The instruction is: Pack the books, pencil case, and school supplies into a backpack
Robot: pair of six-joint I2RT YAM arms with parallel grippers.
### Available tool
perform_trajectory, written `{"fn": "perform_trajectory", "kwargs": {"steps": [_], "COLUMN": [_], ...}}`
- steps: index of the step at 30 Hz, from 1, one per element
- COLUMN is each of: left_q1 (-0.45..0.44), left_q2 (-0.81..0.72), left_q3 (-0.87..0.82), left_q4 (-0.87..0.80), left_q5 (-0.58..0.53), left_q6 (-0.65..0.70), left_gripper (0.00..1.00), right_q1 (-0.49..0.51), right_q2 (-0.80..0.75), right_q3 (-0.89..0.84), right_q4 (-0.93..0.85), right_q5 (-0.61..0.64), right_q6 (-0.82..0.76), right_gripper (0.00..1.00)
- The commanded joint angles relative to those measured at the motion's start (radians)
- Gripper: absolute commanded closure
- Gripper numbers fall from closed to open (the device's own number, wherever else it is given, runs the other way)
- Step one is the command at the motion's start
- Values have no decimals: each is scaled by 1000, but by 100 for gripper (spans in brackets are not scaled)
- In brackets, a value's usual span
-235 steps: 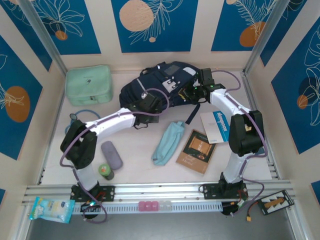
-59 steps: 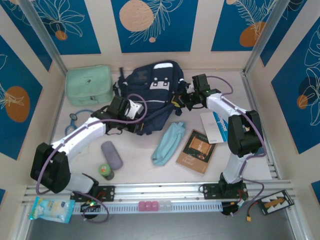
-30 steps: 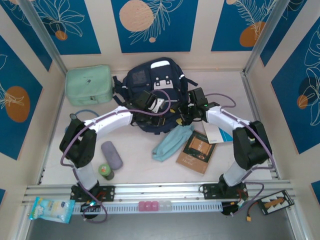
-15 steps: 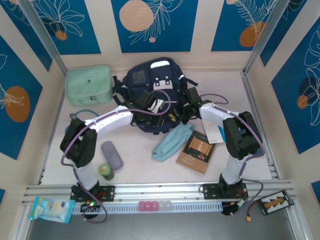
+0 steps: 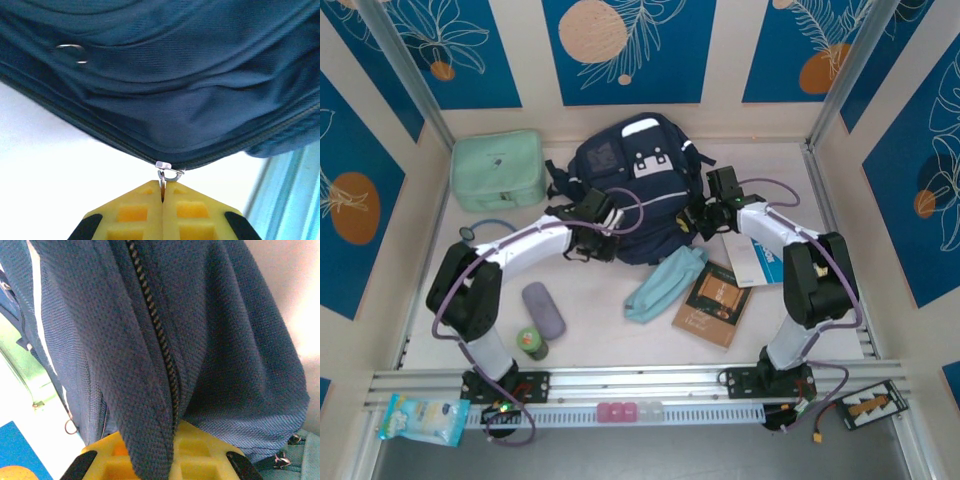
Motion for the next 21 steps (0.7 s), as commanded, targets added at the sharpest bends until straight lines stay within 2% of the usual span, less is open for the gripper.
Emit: {"fn": "perform_trajectory", "kwargs": {"steps": [1,4,8,21], "left_q1": [49,107,177,303], "left_q2": [-8,32,108,291], "left_q3": [-1,48,130,352], "left_q4": [-88,-64,-26,1], "left_q5": [-105,-102,-42,1], "left_q6": [43,69,118,186], "left_gripper": [100,100,100,100], "right_q1": [-35,-47,-63,-68], "right_q2": [-46,-47,-45,17], "right_q3": [47,51,58,102], "right_q4": [19,19,15,39], "right_q5": [60,47,6,-107], "right_q6": [-33,-47,-68,-123], "right_gripper": [98,98,98,98]}}
